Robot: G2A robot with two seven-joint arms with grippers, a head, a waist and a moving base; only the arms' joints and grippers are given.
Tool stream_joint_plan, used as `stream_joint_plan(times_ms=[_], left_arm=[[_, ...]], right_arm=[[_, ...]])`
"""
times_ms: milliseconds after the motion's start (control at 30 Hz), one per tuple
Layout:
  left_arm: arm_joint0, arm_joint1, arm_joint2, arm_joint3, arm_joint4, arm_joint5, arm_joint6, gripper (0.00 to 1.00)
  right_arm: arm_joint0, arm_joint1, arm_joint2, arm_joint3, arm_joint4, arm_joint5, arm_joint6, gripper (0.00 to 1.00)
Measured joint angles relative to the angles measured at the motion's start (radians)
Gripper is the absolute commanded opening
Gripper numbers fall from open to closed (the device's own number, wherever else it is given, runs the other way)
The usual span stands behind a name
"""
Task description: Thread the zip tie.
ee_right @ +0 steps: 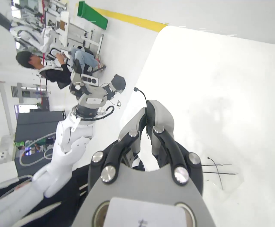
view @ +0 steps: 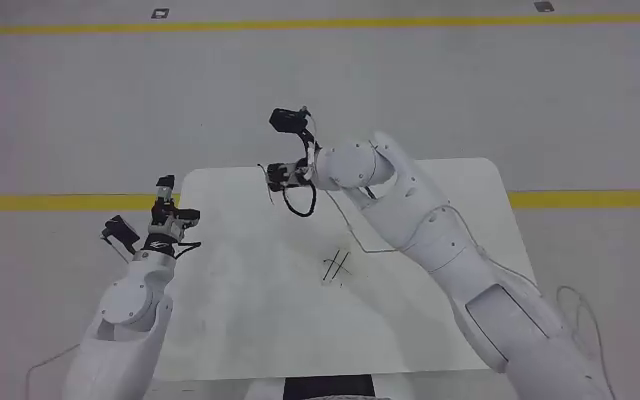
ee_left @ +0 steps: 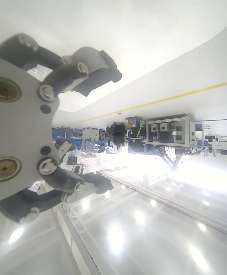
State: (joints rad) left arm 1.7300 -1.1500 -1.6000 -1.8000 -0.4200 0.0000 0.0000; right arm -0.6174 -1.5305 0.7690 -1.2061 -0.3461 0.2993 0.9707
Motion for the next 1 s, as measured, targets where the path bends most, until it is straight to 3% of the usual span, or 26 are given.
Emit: stream_joint_plan(times_ms=[100, 500, 700, 800, 933, 1000], left_arm=[[0.000, 0.000, 0.000, 0.000, 0.000, 0.000, 0.000, 1.00], [-0.004, 0.000, 0.004, 0.000, 0.024, -0.014, -0.011, 1.00], [0.015, 0.008, 0.012, 0.005, 0.282, -0.163, -0.042, 1.00], [0.026, 0.010, 0.006, 0.011, 0.402, -0.237, -0.036, 1.00], [0.040, 0.016, 0.002, 0.023, 0.630, -0.337, -0.007, 1.00], [0.045, 0.018, 0.012, 0.012, 0.705, -0.343, -0.012, 1.00]], right_arm=[[0.033, -0.017, -0.013, 0.044, 0.016, 0.047, -0.015, 0.00], [0.041, -0.027, -0.014, 0.068, 0.030, 0.041, -0.037, 0.00], [0.031, -0.047, 0.034, 0.126, 0.131, 0.041, -0.089, 0.00], [0.049, -0.064, 0.046, 0.184, 0.176, 0.041, -0.091, 0.00], [0.091, -0.090, 0.046, 0.285, 0.214, 0.041, -0.075, 0.00], [0.106, -0.101, 0.046, 0.323, 0.229, 0.041, -0.082, 0.00]])
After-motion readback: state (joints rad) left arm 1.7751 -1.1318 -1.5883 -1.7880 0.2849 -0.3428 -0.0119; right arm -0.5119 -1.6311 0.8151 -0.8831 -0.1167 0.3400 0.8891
